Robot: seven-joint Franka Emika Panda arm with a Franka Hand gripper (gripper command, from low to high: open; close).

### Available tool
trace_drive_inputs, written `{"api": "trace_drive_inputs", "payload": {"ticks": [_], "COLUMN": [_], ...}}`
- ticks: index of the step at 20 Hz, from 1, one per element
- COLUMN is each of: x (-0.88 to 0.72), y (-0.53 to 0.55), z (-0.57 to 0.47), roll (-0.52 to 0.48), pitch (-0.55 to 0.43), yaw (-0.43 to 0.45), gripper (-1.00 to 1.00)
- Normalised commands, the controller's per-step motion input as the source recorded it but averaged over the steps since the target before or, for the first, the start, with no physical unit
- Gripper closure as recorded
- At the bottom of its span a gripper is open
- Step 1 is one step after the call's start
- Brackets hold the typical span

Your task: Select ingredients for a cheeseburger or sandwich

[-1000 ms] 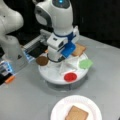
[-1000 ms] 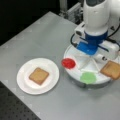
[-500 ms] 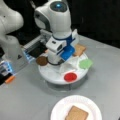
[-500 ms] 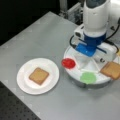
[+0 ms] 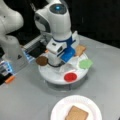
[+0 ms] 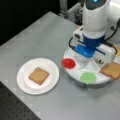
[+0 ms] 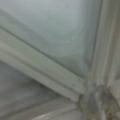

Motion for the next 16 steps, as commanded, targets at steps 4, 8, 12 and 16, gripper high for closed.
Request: {"api": "trace_drive_inputs", "payload": {"ticks": [4,8,12,16], "x": [-0.13,-0.18,-0.23,-0.25], "y": [-0.10,-0.11,-0.11,-0.08], "z": [-0.12,-0.12,-0.10,-0.04], "roll": [-0.081,-0.073,-0.061,-0.058], "pitch": [-0.093,-0.095,-0.090,-0.077], "yaw": [0.209,0.200,0.186,0.178], "gripper": [-1.00,-1.00,-1.00,-1.00]}}
